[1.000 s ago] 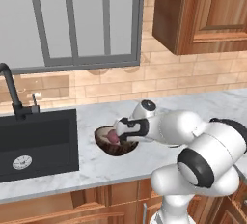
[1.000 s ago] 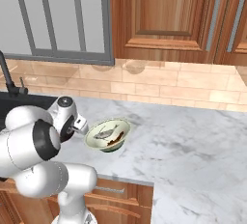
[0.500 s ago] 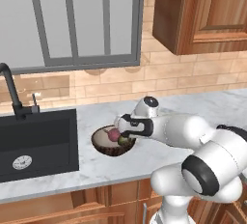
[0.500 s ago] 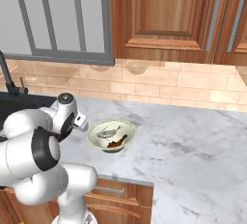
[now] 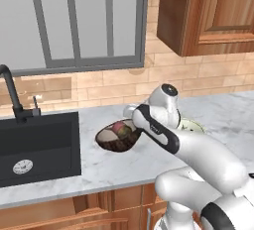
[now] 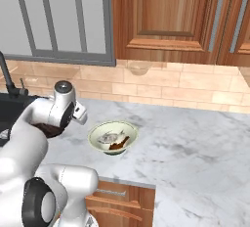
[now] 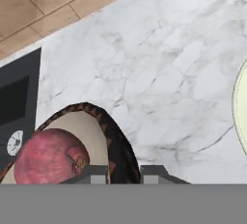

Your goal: Place the bowl containing the onion and squash in the microwave. Close the microwave door and press the start button to microwave the meal.

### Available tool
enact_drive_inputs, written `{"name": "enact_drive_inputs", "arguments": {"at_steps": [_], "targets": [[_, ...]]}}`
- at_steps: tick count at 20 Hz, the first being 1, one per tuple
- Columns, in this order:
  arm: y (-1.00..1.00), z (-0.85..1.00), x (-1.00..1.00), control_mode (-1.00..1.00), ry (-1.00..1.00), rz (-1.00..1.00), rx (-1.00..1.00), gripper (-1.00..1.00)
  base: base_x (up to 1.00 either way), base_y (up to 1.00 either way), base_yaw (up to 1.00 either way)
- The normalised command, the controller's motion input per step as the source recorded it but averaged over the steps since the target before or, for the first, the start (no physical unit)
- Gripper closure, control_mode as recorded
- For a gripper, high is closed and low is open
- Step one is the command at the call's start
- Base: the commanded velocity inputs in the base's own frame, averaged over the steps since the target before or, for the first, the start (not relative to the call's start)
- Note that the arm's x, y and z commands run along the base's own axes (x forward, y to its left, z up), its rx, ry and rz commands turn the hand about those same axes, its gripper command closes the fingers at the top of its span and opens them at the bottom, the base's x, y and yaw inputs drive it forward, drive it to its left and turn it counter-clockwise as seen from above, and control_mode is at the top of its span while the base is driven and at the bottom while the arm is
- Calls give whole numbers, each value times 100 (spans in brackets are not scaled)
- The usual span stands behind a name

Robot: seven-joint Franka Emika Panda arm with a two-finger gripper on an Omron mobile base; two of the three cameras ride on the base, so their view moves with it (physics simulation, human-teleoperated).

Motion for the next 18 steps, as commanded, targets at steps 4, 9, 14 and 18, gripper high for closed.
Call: {"name": "enact_drive_inputs", "arguments": {"at_steps": [4,9,14,18], "targets": [[-31,99,-30,-100,-3,0,12,100,0,0,0],[-42,92,-33,-100,-16,0,20,100,0,0,0],[-43,86,-45,-100,-22,0,16,100,0,0,0],[-29,64,-61,-100,-21,0,1,100,0,0,0]]}}
